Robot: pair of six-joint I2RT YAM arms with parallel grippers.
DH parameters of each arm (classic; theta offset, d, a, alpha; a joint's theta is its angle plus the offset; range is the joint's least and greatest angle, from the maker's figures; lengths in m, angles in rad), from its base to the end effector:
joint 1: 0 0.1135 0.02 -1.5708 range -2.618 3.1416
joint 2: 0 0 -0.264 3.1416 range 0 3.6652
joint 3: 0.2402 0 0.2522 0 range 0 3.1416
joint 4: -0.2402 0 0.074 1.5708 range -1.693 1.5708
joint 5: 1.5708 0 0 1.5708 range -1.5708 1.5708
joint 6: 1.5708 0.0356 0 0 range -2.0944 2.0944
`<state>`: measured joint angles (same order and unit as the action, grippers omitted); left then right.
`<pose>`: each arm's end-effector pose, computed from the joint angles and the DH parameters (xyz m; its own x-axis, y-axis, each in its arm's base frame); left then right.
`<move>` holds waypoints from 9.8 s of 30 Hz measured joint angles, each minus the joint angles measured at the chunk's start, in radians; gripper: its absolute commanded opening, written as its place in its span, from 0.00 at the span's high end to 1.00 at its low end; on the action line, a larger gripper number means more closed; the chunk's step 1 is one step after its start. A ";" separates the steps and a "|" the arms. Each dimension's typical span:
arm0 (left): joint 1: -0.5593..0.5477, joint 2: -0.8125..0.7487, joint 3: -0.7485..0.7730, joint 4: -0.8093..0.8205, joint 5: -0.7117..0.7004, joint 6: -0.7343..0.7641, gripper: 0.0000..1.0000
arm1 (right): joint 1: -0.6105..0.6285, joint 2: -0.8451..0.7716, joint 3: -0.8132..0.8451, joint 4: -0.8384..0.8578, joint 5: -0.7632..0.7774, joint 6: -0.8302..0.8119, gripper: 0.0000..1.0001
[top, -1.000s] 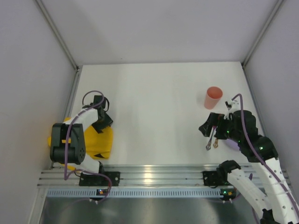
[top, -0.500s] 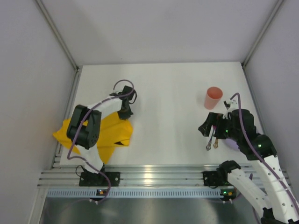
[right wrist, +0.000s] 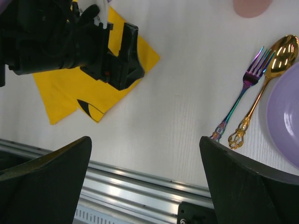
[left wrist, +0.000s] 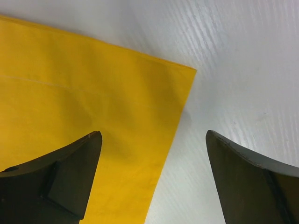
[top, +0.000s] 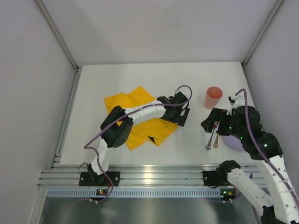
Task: Set the dinner table for one person
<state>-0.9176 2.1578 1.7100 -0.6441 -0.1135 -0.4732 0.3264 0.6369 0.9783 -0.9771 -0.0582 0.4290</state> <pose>0.2848 -0.3656 0.1843 -0.8252 0.3333 -0.4560 0.4283 0.8956 -0.1205 0.1003 0.0362 0.3440 -0.6630 0.2140 -0.7174 -0.0975 0.9255 0.3661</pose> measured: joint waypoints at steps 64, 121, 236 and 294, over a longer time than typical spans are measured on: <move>0.871 -0.401 -0.688 0.322 0.196 -0.118 1.00 | 0.210 1.958 1.264 0.386 -0.485 0.187 1.00; 0.563 -0.519 -0.757 -0.004 0.051 -0.072 0.38 | 0.080 1.139 0.491 0.104 0.080 0.055 0.09; 0.627 -0.338 -0.060 -0.052 0.033 0.012 0.01 | -0.351 0.995 0.702 0.116 -0.026 -0.039 0.00; 0.616 -0.631 -0.504 0.028 0.107 0.019 0.01 | -0.020 1.570 1.163 -0.075 0.232 0.002 0.18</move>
<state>-0.3019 1.5272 1.2060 -0.6159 -0.0063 -0.4541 0.3061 2.2070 2.1410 -1.0519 0.1741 0.4305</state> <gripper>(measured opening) 0.989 0.739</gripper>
